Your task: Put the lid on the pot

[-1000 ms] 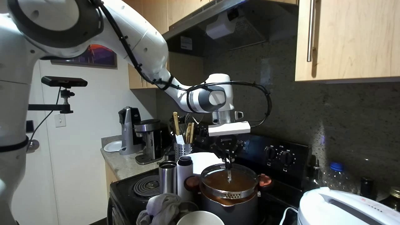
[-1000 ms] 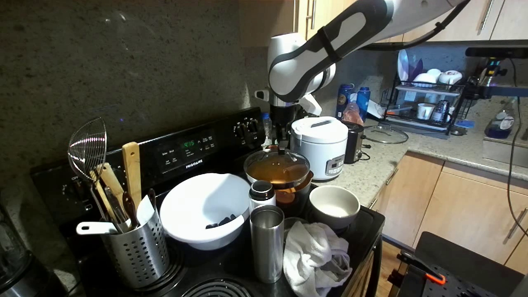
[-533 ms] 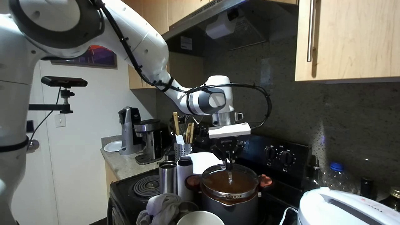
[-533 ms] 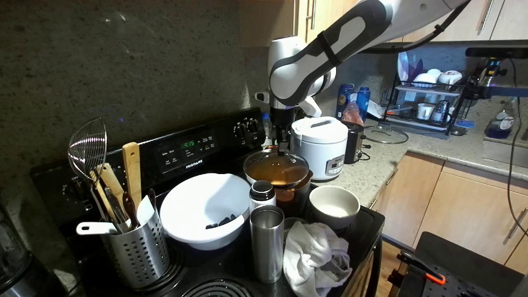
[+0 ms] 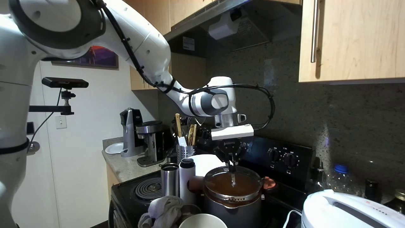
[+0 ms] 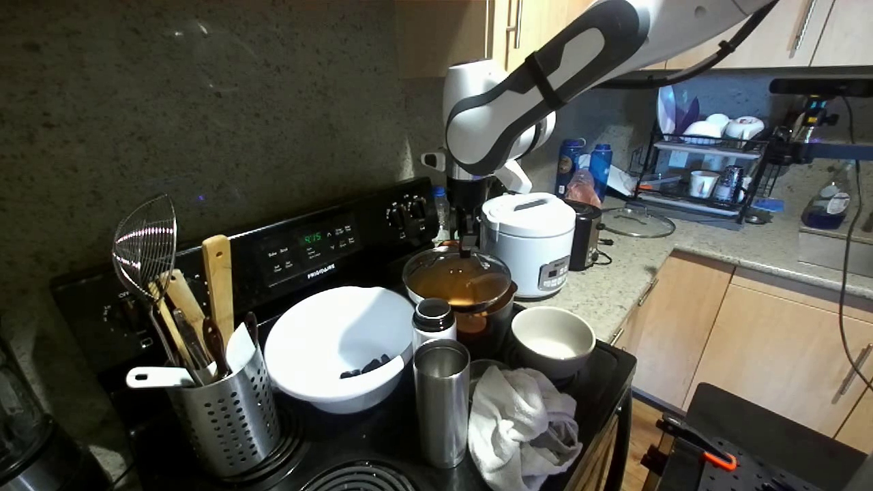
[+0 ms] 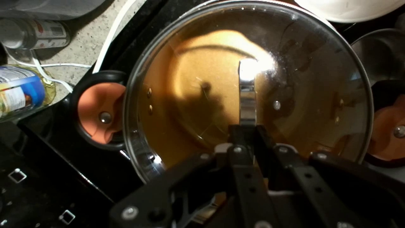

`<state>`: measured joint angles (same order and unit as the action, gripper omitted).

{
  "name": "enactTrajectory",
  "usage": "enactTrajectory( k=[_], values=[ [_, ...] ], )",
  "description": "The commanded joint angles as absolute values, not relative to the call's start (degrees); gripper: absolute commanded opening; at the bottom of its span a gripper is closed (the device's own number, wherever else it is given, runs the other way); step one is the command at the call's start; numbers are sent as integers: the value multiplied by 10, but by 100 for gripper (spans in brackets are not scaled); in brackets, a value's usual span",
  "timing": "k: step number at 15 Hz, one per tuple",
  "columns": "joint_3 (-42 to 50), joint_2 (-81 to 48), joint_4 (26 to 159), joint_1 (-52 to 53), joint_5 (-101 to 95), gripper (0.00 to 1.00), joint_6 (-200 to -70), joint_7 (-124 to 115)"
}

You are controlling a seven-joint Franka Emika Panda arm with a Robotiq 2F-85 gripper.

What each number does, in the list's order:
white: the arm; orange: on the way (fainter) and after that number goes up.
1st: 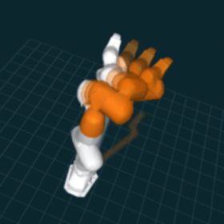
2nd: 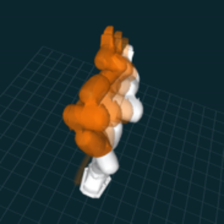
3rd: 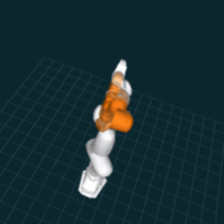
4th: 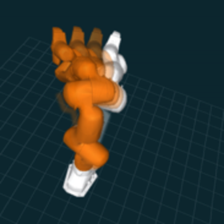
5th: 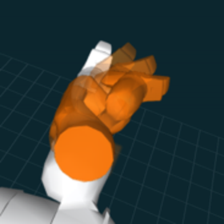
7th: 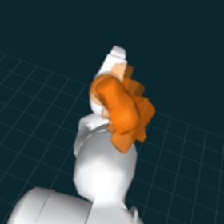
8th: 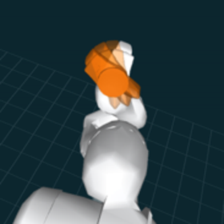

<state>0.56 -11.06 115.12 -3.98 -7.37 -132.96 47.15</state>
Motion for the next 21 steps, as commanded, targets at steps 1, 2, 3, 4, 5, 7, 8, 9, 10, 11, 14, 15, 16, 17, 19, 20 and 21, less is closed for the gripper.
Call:
enactTrajectory(
  k=[1,2,3,4,5,7,8,9,10,11,14,15,16,17,19,20,21],
  values=[
    [8,-91,1171,-39,-96,8,-1336,459],
    [9,-90,1173,-40,-98,8,-1336,459],
    [8,-89,1174,-40,-98,8,-1336,460],
    [8,-88,1176,-41,-98,8,-1337,460],
    [8,-87,1177,-40,-99,8,-1336,460],
    [8,-85,1180,-41,-97,8,-1337,462],
    [8,-82,1184,-41,-96,8,-1337,462],
    [8,-79,1187,-41,-95,8,-1339,463],
    [8,-75,1191,-42,-94,8,-1340,464],
    [8,-71,1197,-41,-95,8,-1340,463],
    [10,-62,1212,-41,-99,8,-1341,461],
    [10,-60,1218,-41,-99,8,-1343,461],
    [10,-59,1221,-41,-99,8,-1346,461],
    [11,-58,1223,-40,-101,8,-1349,459],
    [11,-56,1228,-40,-101,8,-1356,459],
    [11,-55,1230,-39,-103,7,-1359,457],
    [11,-54,1231,-39,-104,7,-1362,456]
  ],
)
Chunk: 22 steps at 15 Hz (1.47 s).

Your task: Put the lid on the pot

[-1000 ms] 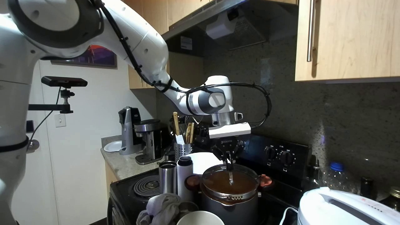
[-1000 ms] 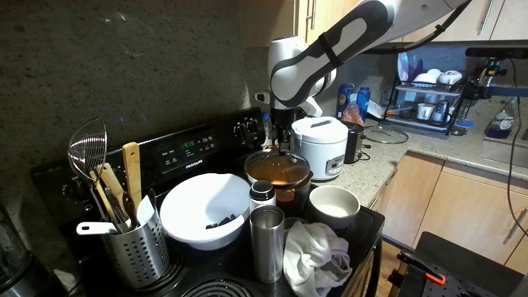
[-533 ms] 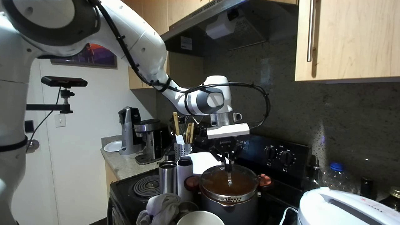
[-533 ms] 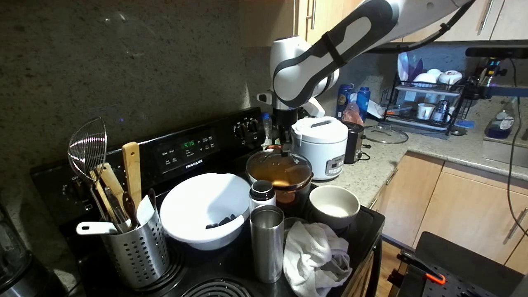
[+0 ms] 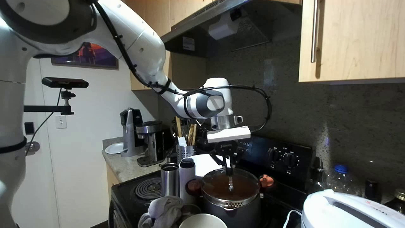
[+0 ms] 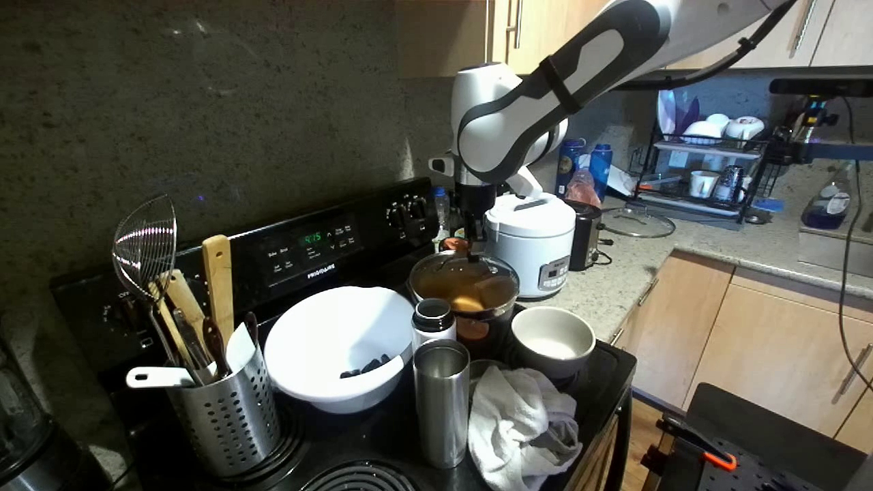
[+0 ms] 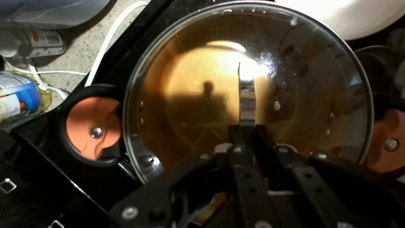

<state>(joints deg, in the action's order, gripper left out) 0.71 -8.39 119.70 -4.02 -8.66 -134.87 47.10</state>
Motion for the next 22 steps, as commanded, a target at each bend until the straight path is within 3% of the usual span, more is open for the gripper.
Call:
enactTrajectory(
  k=[1,3,4,6,13,22],
  values=[
    [11,-54,1233,-38,-106,7,-1364,455],
    [11,-52,1235,-37,-112,8,-1369,450],
    [11,-51,1237,-36,-117,39,-1371,447],
    [11,-49,1240,-35,-129,45,-1372,443],
    [10,-31,1250,-33,-151,97,-1364,426],
    [2,39,1267,-13,-144,100,-1325,420]
  ],
)
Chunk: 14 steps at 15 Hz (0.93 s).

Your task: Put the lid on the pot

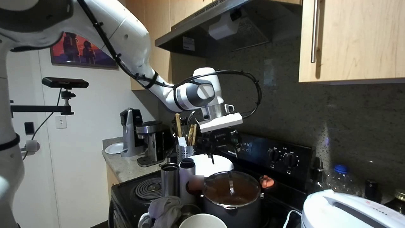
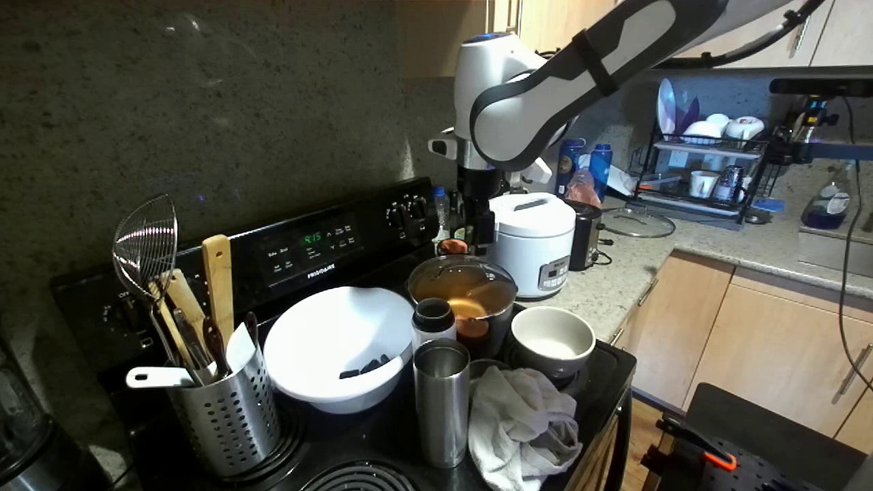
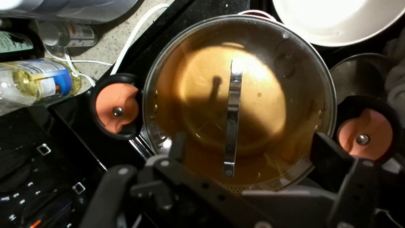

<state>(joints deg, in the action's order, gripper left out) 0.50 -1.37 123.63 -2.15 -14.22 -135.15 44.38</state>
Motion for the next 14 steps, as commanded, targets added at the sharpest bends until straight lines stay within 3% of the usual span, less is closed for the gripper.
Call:
enactTrajectory(
  k=[1,14],
  values=[
    [1,56,1276,-10,-150,100,-1315,405],
    [-72,247,1339,35,-235,100,-1138,138]
  ],
)
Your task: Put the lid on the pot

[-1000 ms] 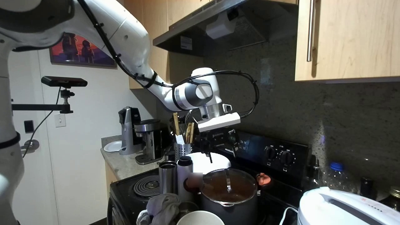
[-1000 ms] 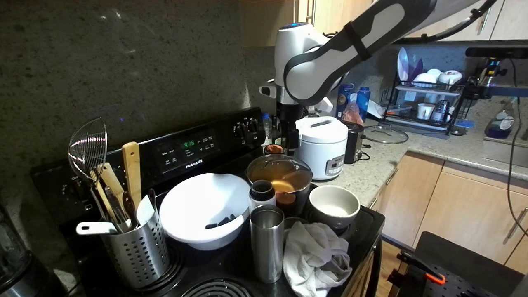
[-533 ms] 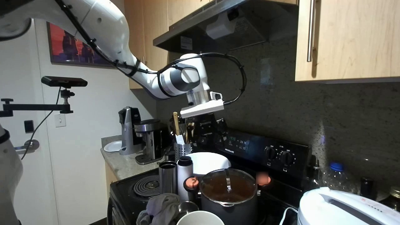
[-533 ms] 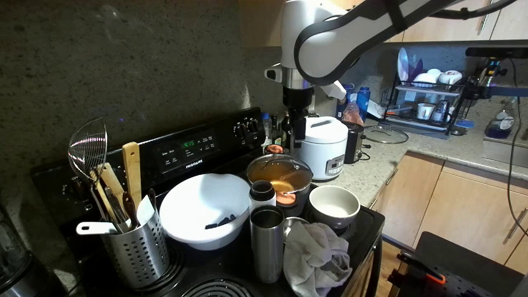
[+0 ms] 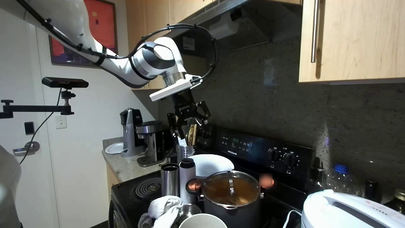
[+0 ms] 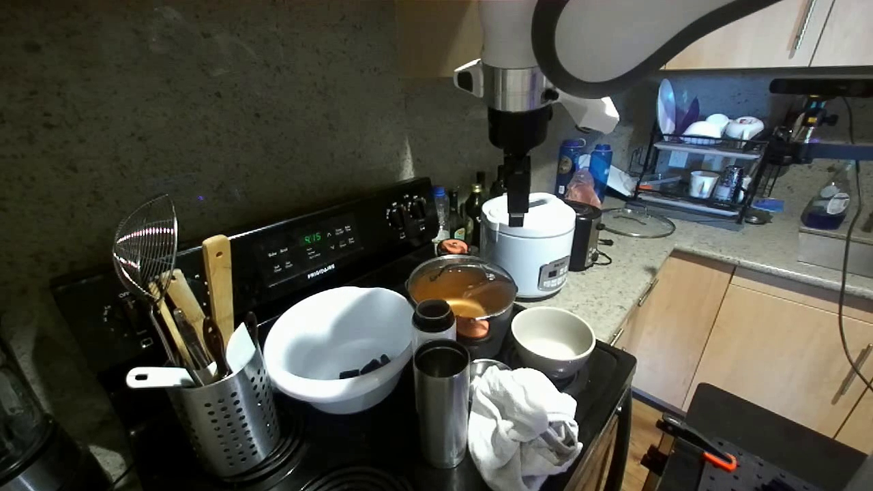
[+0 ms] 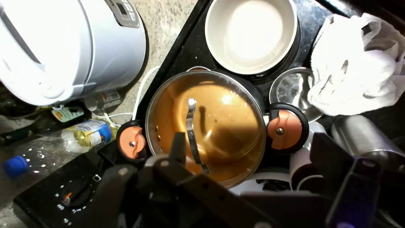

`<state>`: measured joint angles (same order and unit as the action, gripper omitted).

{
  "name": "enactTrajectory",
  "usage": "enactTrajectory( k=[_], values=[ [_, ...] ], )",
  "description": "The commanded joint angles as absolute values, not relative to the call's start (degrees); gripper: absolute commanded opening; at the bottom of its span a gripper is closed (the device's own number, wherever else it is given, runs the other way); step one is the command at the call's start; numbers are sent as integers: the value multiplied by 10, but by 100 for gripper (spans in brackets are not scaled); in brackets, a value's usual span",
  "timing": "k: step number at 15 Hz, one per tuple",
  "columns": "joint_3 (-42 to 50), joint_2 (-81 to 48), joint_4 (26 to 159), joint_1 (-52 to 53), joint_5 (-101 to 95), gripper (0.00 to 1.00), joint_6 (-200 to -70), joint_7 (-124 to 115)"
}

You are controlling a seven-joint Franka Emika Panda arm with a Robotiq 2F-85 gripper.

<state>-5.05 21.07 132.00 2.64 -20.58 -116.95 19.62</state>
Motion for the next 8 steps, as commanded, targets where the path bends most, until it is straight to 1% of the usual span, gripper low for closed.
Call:
enactTrajectory(
  k=[1,8],
  values=[
    [-51,220,1321,39,-218,100,-1154,174],
    [-61,236,1331,45,-226,100,-1143,150]
  ],
)
